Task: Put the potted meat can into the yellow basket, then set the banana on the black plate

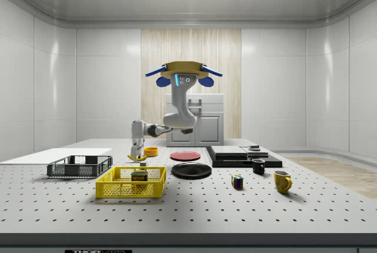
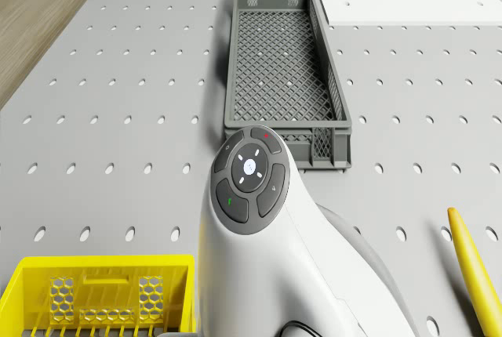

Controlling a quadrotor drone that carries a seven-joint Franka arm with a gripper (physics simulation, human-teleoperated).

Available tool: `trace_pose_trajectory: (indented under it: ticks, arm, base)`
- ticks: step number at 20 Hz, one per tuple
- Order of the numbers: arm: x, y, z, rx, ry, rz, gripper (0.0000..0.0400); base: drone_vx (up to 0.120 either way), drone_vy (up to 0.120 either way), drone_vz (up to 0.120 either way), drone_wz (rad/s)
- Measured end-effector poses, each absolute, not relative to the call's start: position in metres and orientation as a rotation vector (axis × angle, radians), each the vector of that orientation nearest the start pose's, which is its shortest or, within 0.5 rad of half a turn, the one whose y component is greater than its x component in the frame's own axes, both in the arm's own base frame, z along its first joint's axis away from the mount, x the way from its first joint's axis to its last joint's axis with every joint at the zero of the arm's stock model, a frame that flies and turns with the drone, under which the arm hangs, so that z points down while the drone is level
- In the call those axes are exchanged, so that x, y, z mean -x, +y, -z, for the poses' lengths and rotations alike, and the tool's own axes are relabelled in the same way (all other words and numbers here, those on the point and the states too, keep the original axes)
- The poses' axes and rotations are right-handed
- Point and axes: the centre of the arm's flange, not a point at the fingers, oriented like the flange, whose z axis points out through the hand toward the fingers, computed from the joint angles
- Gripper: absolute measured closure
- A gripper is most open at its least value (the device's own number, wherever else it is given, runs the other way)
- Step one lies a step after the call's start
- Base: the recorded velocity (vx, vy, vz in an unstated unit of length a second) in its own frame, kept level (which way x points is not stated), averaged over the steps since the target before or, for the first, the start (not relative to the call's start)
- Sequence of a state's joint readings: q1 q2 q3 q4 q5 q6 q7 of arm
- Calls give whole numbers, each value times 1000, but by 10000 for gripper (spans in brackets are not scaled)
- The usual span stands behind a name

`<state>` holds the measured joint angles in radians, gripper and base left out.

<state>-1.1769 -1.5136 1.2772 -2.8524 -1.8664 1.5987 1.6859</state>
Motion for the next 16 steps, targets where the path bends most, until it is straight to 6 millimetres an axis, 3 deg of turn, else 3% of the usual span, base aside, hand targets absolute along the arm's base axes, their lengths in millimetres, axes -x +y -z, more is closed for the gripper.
trace_pose_trajectory:
  ticks: [16]
  arm:
    - [-307, 0, -517, -1, -2, -786, 0]
  base:
    - [0, -120, 0, 0]
